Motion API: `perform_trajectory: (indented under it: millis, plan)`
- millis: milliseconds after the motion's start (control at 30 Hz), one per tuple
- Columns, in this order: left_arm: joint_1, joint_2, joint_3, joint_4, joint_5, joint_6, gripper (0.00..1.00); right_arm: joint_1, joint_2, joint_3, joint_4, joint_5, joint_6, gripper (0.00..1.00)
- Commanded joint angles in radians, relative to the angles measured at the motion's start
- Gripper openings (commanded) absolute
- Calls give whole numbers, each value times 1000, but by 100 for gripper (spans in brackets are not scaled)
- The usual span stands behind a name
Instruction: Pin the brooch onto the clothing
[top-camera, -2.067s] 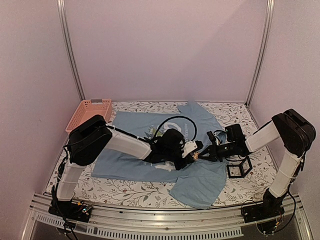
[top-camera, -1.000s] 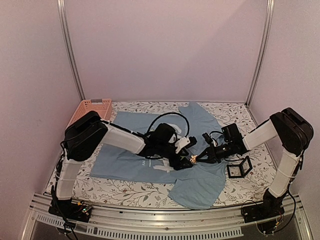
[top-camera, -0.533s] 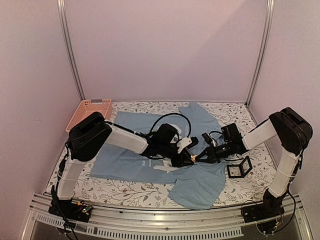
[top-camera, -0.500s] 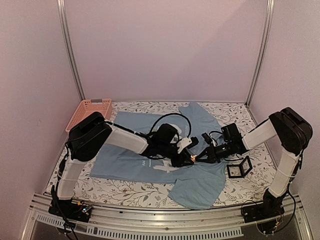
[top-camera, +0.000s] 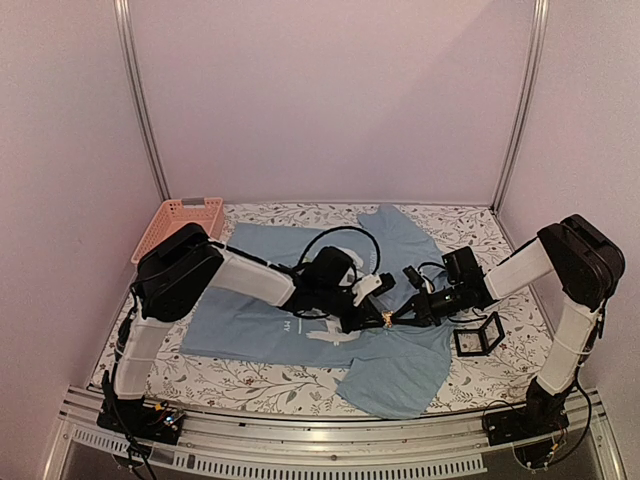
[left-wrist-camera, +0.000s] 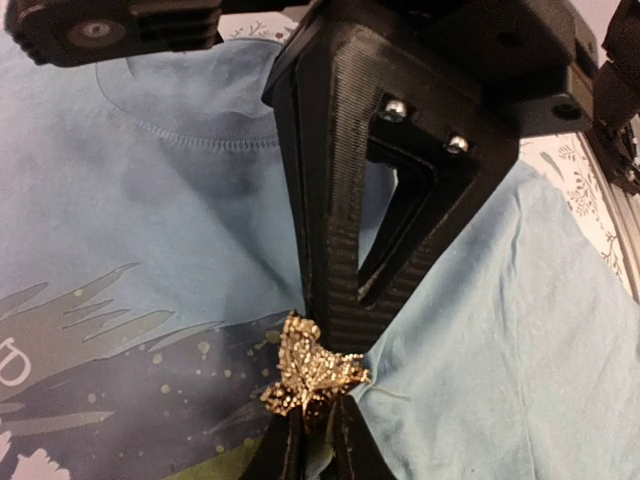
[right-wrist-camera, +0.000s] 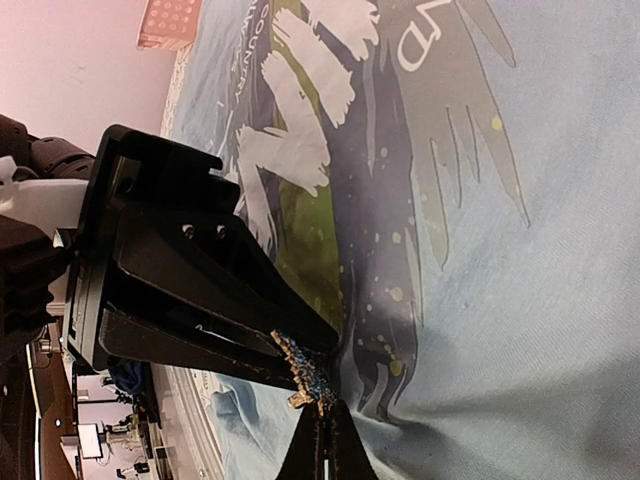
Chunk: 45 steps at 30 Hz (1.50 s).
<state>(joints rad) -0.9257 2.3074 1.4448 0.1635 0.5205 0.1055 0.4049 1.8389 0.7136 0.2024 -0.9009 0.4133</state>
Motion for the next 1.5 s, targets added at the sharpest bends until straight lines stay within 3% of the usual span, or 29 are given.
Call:
perform_trajectory:
  millis: [0, 467, 733, 967, 1100, 1300, 1467]
  plan:
    - [6, 7, 21, 30, 32, -17, 3, 8, 13, 17, 8, -36, 9, 0]
    - [31, -6, 53, -21, 90, -129, 0, 8, -9, 25, -14, -46, -10, 0]
    - [47, -10, 66, -70, 128, -144, 0, -8, -56, 58, -121, -1, -98, 23]
    - [61, -24, 69, -82, 176, -155, 0, -17, -124, 33, -135, 44, -176, 35]
    - [72, -23, 74, -100, 204, -166, 0, -12, -171, -65, -12, 97, -172, 37]
    - [86, -29, 85, -100, 253, -200, 0, 46, -295, -319, 464, 260, -191, 41]
    - [85, -31, 88, -97, 297, -236, 0, 70, -269, -403, 707, 354, -243, 45]
